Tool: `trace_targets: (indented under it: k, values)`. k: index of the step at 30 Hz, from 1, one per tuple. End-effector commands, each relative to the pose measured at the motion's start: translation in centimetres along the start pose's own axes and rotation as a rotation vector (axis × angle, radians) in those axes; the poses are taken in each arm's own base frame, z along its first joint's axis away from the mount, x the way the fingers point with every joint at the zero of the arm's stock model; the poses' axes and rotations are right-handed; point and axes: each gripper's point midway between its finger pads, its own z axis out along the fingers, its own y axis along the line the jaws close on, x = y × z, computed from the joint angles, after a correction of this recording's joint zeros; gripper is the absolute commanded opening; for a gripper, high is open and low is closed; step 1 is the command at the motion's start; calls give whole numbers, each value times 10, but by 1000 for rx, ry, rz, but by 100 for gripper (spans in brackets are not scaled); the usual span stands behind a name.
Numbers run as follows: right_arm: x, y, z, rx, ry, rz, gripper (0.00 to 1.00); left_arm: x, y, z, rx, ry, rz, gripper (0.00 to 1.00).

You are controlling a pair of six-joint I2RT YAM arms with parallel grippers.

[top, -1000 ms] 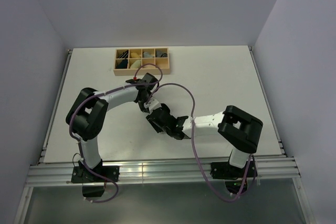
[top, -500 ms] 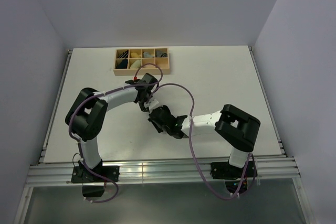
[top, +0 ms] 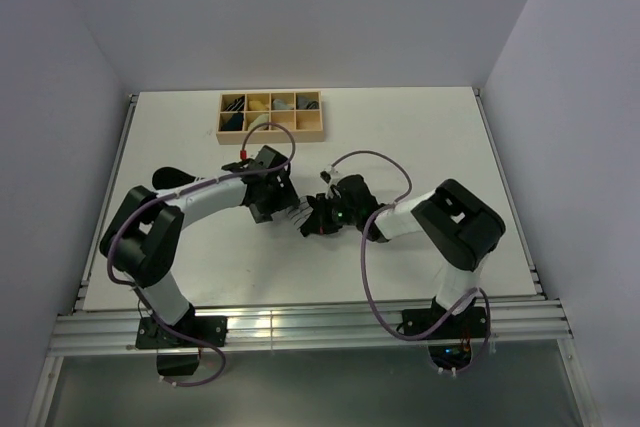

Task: Roll the socks
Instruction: Roll the sock at the center of the board.

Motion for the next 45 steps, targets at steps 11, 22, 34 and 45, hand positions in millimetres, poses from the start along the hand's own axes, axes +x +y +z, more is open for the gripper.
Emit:
trace_targets:
  k: [11,22,34,45]
  values:
    - [9,-5,-1,-251,104,339,0,-2,-12,-7,129,-23,-97,73]
    - [9,-11,3,-255,142,375,0,-4,-14,17,96,-18,-89,59]
    - [1,-26,-10,-93,118,230,34,6,4,30,12,20,-58,0]
    - [-51,-3,-40,278,-132,-211,50,2,1,13,-74,65,20,1]
